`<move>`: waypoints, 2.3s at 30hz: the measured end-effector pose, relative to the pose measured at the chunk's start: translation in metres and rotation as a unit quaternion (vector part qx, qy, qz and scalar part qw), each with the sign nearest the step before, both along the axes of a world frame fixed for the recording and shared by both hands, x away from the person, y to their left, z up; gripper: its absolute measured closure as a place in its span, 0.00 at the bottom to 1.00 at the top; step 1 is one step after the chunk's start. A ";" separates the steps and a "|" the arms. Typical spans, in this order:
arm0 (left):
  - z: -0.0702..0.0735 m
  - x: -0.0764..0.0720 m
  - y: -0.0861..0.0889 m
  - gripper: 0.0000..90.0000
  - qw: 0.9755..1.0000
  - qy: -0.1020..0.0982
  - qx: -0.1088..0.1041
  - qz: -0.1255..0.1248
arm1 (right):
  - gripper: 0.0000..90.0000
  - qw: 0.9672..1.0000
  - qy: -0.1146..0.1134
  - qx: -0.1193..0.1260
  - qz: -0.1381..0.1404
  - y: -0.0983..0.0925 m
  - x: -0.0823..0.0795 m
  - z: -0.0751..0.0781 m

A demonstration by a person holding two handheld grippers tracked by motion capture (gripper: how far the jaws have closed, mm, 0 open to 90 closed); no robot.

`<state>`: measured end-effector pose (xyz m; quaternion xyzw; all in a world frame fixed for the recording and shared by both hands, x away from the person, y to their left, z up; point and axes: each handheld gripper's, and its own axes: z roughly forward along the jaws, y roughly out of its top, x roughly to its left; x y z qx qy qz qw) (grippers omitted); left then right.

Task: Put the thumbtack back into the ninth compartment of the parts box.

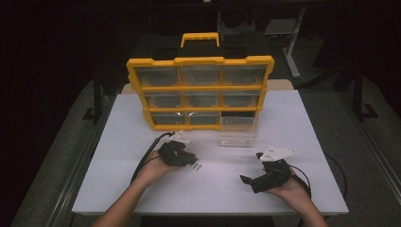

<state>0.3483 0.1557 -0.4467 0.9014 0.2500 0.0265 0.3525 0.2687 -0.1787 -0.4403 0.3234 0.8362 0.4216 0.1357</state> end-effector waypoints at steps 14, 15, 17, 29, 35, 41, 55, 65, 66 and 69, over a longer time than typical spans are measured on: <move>-0.003 0.001 -0.001 0.94 1.000 -0.002 0.018 -0.003 | 0.00 1.000 0.000 0.000 0.002 0.000 0.000 0.000; -0.003 0.001 -0.001 0.95 1.000 -0.002 0.018 -0.003 | 0.00 1.000 0.000 0.000 0.002 0.000 0.000 0.000; -0.003 0.001 -0.001 0.96 1.000 -0.002 0.017 -0.002 | 0.00 1.000 0.001 0.000 0.001 0.000 0.000 0.000; -0.003 0.003 0.000 0.97 1.000 0.003 0.008 -0.006 | 0.00 1.000 0.000 -0.002 -0.001 0.001 0.000 -0.001; -0.001 0.005 0.001 0.97 1.000 0.001 0.007 -0.015 | 0.00 1.000 0.004 -0.004 0.001 0.001 0.000 -0.002; 0.005 0.006 0.002 0.97 0.999 -0.003 -0.003 -0.032 | 0.00 1.000 0.002 -0.002 0.001 0.000 0.001 -0.004; 0.021 0.012 -0.005 0.97 0.998 -0.003 -0.014 -0.055 | 0.00 1.000 0.002 0.004 0.001 -0.002 0.001 -0.004; 0.034 0.018 -0.014 0.97 0.997 -0.008 -0.019 -0.071 | 0.00 1.000 0.002 0.006 0.002 -0.002 0.001 -0.004; 0.036 0.019 -0.015 0.97 0.997 -0.010 -0.020 -0.074 | 0.00 1.000 0.002 0.006 0.002 -0.002 0.001 -0.004; 0.042 0.021 -0.018 0.97 0.996 -0.012 -0.021 -0.080 | 0.00 1.000 0.002 0.006 0.003 -0.002 0.001 -0.004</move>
